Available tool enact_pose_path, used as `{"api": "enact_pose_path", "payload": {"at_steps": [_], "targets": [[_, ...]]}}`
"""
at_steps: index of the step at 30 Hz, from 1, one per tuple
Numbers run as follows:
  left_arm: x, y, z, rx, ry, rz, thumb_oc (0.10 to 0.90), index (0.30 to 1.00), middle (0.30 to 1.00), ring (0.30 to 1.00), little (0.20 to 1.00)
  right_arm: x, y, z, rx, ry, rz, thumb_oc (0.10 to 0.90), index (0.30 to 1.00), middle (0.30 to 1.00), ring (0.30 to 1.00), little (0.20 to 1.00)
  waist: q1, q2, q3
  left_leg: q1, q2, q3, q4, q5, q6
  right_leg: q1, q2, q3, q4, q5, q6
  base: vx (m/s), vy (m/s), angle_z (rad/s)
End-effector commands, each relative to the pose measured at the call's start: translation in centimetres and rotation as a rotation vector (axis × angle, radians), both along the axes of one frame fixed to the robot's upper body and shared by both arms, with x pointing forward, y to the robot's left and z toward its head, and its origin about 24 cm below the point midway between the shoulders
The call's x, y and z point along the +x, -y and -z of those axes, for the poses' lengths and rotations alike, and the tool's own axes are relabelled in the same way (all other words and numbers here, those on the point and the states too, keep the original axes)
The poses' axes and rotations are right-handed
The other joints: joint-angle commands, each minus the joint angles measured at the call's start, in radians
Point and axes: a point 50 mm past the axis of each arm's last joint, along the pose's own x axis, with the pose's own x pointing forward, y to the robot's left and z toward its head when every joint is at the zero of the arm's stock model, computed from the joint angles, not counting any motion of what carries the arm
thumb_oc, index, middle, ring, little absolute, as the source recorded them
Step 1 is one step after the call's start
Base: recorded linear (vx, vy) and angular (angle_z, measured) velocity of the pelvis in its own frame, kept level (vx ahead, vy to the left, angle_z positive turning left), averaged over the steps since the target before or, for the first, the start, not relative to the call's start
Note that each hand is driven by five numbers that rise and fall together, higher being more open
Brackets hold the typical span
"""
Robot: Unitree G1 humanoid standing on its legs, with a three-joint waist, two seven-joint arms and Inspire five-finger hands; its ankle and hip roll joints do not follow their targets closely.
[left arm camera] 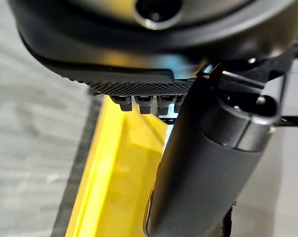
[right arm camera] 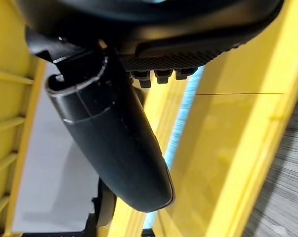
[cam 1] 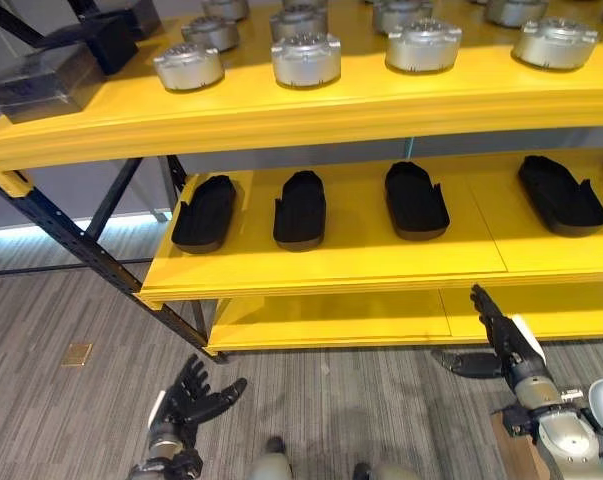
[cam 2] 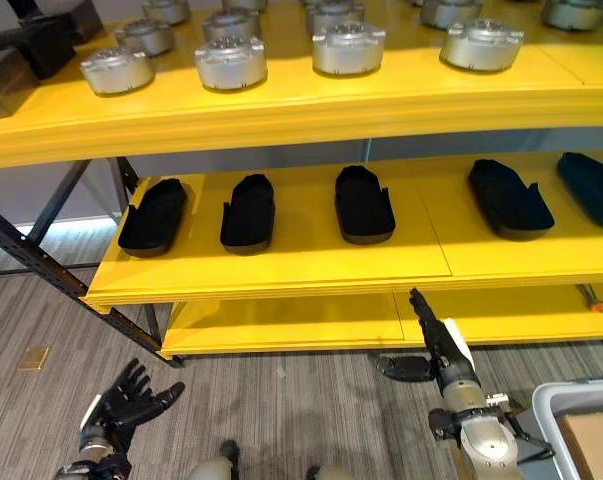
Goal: Move parts from the plastic box to the shelf.
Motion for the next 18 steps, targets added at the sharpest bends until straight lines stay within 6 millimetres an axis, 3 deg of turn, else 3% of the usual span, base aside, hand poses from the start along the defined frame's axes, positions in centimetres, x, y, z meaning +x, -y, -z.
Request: {"api": "enact_pose_path", "payload": {"at_steps": [1, 5, 6, 8, 18], "targets": [[2.3, -1.1, -3.6, 0.066, 0.206, -0.025, 0.9, 1.0, 1.0, 1.0, 1.0, 1.4, 0.5, -2.6, 0.011, 0.183, 0.041, 0.9, 1.0, 1.0, 1.0, 1.0, -0.047, -0.003, -0.01, 0.066, -0.014, 0.021, 0.043, -0.084, -0.021, 0.102, -0.03, 0.008, -0.279, 0.124, 0.148, -0.1, 0.048, 0.52], [2.1, -0.3, -2.5, 0.053, 0.156, -0.017, 0.9, 1.0, 1.0, 1.0, 1.0, 1.0, 0.0, -0.9, 0.062, 0.117, 0.066, 0.9, 1.0, 1.0, 1.0, 1.0, -0.067, 0.015, -0.031, 0.124, -0.031, 0.009, -0.102, -0.114, -0.016, 0.092, -0.03, -0.013, -0.292, 0.14, 0.168, -0.02, 0.073, 0.49], [1.6, -0.2, -2.1, 0.074, 0.119, -0.002, 0.9, 1.0, 1.0, 1.0, 1.0, 0.3, 0.0, -0.1, 0.072, 0.075, 0.08, 0.9, 1.0, 1.0, 1.0, 1.0, -0.078, 0.032, -0.055, 0.159, -0.032, 0.008, -0.217, -0.096, -0.012, 0.089, -0.023, -0.018, -0.309, 0.155, 0.176, 0.0, 0.117, 0.28], [1.6, 0.0, -1.6, 0.085, 0.089, 0.021, 0.9, 1.0, 1.0, 1.0, 1.0, 0.0, 0.1, 0.8, 0.085, 0.043, 0.114, 0.9, 1.0, 1.0, 1.0, 1.0, -0.084, 0.039, -0.067, 0.181, -0.043, 0.004, -0.287, -0.074, -0.015, 0.087, -0.03, -0.028, -0.326, 0.174, 0.187, -0.01, 0.136, 0.28], [2.0, -0.2, -1.4, 0.113, 0.069, 0.029, 0.9, 1.0, 1.0, 1.0, 1.0, 0.4, -0.7, 1.7, 0.124, 0.008, 0.112, 0.9, 1.0, 1.0, 1.0, 1.0, -0.076, 0.032, -0.073, 0.207, -0.062, 0.017, -0.35, -0.06, -0.002, 0.097, -0.05, -0.008, -0.373, 0.223, 0.219, -0.02, 0.075, -0.05]]}}
